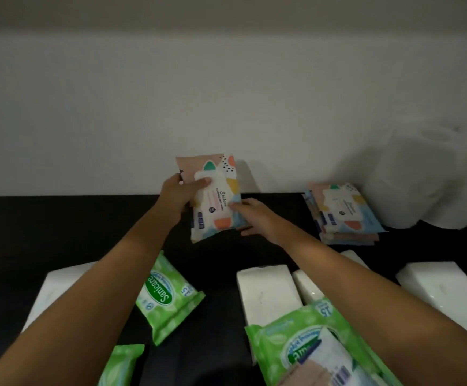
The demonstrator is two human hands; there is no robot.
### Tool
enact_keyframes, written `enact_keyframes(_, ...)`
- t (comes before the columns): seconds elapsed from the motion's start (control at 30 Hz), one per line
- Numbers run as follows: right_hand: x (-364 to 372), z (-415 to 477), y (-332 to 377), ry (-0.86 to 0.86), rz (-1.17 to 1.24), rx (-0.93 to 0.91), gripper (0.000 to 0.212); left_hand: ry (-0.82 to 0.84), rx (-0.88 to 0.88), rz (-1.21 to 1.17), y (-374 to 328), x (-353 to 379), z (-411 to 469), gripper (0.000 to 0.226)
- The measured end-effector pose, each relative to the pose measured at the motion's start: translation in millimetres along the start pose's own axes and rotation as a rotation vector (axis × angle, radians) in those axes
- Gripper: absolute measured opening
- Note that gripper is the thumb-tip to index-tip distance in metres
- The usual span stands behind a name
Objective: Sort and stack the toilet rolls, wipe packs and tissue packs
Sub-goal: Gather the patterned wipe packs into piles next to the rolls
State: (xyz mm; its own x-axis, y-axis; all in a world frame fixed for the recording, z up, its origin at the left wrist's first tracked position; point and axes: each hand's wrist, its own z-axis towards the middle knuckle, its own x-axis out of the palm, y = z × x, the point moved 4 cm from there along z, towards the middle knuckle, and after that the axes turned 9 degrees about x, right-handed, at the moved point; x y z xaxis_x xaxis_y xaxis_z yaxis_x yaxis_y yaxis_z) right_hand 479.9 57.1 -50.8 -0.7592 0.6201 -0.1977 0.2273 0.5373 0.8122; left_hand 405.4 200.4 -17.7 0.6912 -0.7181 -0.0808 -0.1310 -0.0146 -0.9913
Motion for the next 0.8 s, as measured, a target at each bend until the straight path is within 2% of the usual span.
enact_keyframes(0.1, -34.4, -8.7, -13.8, -0.010, 0.137, 0.007, 0.041, 0.026, -0.132, -0.121, 18.4, 35.9, -4.2, 0.043)
enact_keyframes(0.23, -69.3, -14.3, -35.6, -0.051, 0.196, 0.050, 0.036, 0.117, -0.197, -0.243, 35.5, 81.5, -9.5, 0.040)
enact_keyframes(0.43, -89.0, -1.4, -73.4, -0.178, 0.265, 0.231, 0.035, 0.369, -0.336, 0.067, 61.6, 113.5, -13.1, 0.039)
enact_keyframes(0.53, -90.6, 8.4, -80.4, -0.300, 0.058, 0.213, 0.033, 0.423, -0.275, 0.166, 70.2, 117.0, -15.1, 0.042)
enact_keyframes(0.7, -79.8, 4.4, -76.3, -0.413, -0.480, 0.142, 0.055, 0.572, -0.097, 0.361, 74.2, 119.0, -26.6, 0.064)
enact_keyframes(0.8, -76.2, -1.4, -74.4, -0.439, -0.676, 0.097, 0.049, 0.546, -0.036, 0.485, 73.5, 123.4, -27.3, 0.073)
